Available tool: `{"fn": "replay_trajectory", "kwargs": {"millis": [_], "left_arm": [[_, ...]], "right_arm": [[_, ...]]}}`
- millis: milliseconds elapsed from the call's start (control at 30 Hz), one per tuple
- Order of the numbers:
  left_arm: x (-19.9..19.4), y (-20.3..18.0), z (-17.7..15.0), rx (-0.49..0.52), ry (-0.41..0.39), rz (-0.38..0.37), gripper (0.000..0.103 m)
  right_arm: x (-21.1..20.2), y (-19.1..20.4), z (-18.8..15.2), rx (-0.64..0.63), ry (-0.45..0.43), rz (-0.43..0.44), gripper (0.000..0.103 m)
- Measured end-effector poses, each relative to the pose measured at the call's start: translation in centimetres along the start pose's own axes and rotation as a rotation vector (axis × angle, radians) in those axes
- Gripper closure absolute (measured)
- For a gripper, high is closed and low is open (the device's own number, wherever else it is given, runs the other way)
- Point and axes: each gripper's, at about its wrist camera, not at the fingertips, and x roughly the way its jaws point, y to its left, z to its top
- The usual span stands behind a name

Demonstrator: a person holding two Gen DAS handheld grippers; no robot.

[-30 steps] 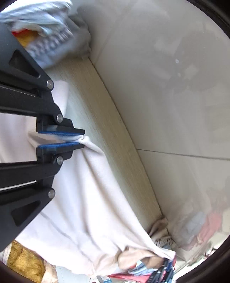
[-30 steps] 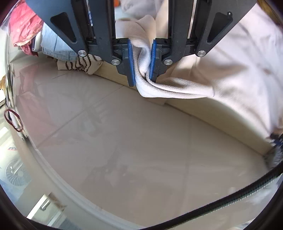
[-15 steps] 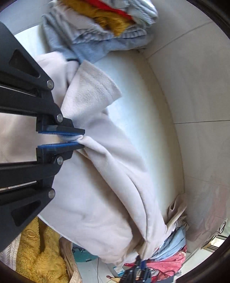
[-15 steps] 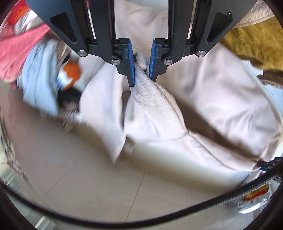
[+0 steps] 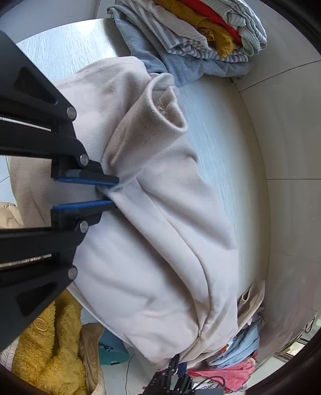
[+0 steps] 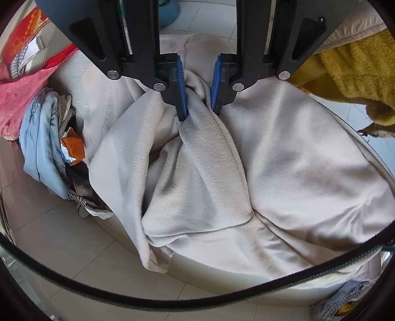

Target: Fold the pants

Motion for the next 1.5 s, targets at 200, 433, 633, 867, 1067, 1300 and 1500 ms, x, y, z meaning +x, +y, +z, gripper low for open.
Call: {"fn": "replay_trajectory", "kwargs": {"millis": [200,433,633,867,1067,1300,1500], "left_arm": [[-4.0,-1.2,0.9,-0.012,-0.066,-0.034,0.065],[-4.7,-8.3,7.0,0.036,-0.136,-0.11,0.061],[-2.2,-15.9,13.2,0.037,-0.13,-0.156,0.058],[2.1,-24.9,20.5,0.0,-0.11,-0.199,0.058],[5.5,-29.1,25.9,-0.06,-0.096,-0.197,0.04],[9.9,-29.9,28.9,-0.159,-0.032,-0.049,0.037],[11.6,-31.2,29.0,-0.165,-0.012,-0.053,0.038]], "right_arm": [[-3.2,-4.1,-0.9,0.152,-0.081,0.029,0.065],[-2.7,-10.4,-2.3,0.288,-0.104,0.015,0.064],[-1.4,-14.2,-4.0,0.32,-0.103,0.051,0.064],[1.0,-17.4,-5.2,0.337,-0.08,0.137,0.064],[1.9,-18.9,-5.7,0.328,-0.083,0.196,0.064],[2.5,-19.3,-5.9,0.288,-0.094,0.249,0.064],[3.2,-19.8,-5.7,0.271,-0.089,0.278,0.064]]}}
